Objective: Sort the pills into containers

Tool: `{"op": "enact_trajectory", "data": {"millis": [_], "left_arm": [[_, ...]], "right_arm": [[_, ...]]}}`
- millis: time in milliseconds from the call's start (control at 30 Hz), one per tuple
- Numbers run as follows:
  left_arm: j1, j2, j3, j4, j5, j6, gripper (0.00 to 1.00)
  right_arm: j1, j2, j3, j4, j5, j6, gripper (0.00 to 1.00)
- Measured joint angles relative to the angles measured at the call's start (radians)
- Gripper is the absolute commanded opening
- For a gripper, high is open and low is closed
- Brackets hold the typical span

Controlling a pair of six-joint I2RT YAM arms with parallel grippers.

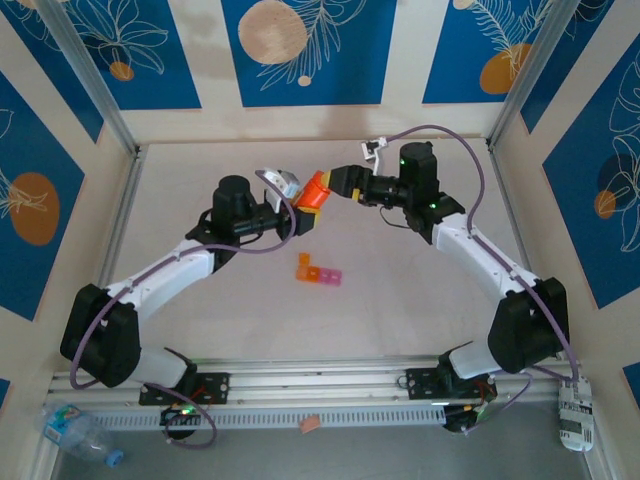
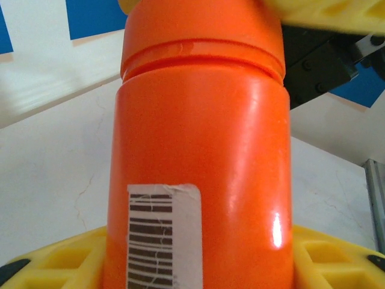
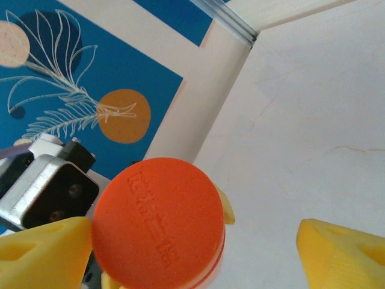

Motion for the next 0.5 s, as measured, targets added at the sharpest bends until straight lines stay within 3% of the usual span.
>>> {"op": "enact_trajectory", "data": {"millis": [500], "left_arm": [[-0.002,0.000,0.003,-0.130,-0.113,0.140,0.00]], "right_arm": [[0.000,0.024,0.080,-0.237,0.174,0.276,0.91]]}}
